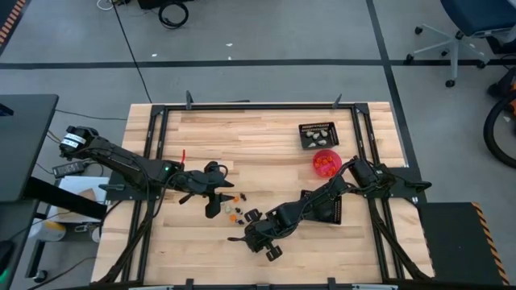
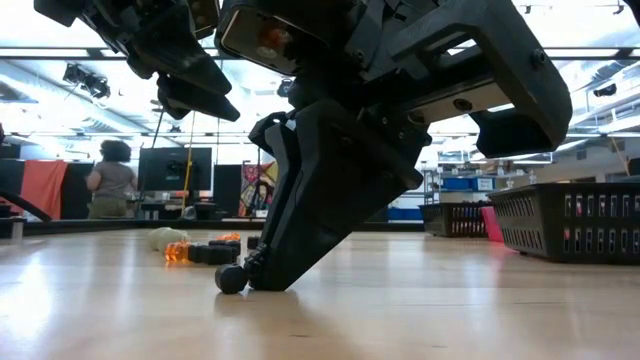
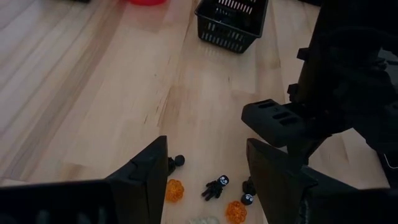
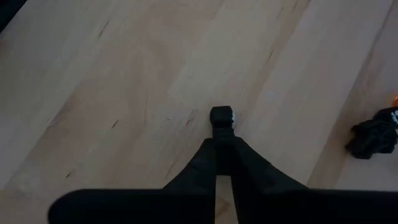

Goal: Sort Halloween decoration
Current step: Put the black skeleton toy into the bottom black bin

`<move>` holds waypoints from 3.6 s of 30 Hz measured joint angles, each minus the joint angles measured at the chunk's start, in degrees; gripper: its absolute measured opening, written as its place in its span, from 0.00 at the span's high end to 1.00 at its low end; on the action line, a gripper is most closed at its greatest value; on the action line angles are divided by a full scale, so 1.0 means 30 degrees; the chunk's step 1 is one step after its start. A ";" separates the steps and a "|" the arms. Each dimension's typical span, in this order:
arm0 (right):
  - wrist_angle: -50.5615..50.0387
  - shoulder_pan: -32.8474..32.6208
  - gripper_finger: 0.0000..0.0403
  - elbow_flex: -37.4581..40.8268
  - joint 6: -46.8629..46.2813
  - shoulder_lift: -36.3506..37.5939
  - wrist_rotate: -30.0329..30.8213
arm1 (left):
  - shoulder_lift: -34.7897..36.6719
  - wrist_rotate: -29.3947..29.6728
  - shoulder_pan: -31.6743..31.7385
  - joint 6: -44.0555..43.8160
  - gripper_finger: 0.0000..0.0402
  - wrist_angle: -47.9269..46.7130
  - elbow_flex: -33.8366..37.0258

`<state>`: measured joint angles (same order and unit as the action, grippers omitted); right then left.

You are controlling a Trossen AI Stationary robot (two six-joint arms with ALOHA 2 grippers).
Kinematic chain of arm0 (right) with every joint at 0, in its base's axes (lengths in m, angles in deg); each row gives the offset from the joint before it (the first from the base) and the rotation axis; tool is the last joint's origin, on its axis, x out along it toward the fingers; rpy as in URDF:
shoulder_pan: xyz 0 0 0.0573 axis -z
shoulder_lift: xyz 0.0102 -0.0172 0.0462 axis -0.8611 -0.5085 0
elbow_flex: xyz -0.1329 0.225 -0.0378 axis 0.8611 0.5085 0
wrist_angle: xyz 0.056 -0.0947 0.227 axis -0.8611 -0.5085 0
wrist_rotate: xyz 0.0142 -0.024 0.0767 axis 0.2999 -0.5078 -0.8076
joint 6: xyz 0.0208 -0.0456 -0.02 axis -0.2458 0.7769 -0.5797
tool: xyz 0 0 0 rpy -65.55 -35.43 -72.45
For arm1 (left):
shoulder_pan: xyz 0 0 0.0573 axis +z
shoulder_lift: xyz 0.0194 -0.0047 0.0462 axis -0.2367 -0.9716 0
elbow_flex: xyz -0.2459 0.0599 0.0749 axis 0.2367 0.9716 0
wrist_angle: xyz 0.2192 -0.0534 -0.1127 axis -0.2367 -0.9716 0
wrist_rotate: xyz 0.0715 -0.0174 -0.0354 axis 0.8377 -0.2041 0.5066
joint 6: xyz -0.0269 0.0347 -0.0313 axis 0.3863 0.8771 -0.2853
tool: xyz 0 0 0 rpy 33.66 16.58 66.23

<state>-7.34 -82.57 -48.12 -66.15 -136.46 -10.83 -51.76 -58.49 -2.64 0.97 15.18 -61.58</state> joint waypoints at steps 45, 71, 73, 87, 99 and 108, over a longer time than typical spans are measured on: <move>-1.2898 0.0022 0.93 -0.8814 -0.0197 -0.0044 0.2275 | 0.0005 0.0015 0.0000 0.0007 0.52 0.0000 0.0006; -2.0053 -0.0147 0.93 -1.3304 -0.1834 -0.0007 0.2217 | 0.0007 0.0022 -0.0003 0.0007 0.52 0.0007 0.0004; -2.0283 -0.0153 0.93 -1.3518 -0.1875 -0.0007 0.2217 | 0.0007 0.0022 0.0000 0.0007 0.52 0.0003 0.0007; -2.2581 -0.0146 0.93 -1.4806 -0.2521 0.0325 0.2462 | 0.0007 0.0025 -0.0002 0.0007 0.52 0.0000 0.0007; -2.2819 -0.0290 0.93 -1.4863 -0.4004 0.2944 0.3721 | 0.0007 0.0029 0.0000 0.0007 0.52 0.0009 0.0007; -2.2811 -0.0677 0.93 -1.4863 -0.4503 0.4730 0.4206 | 0.0007 0.0029 -0.0002 0.0007 0.52 0.0015 0.0007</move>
<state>-75.78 -84.60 -92.71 -79.66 -122.28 1.79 -51.74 -58.40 -2.65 0.99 15.22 -61.56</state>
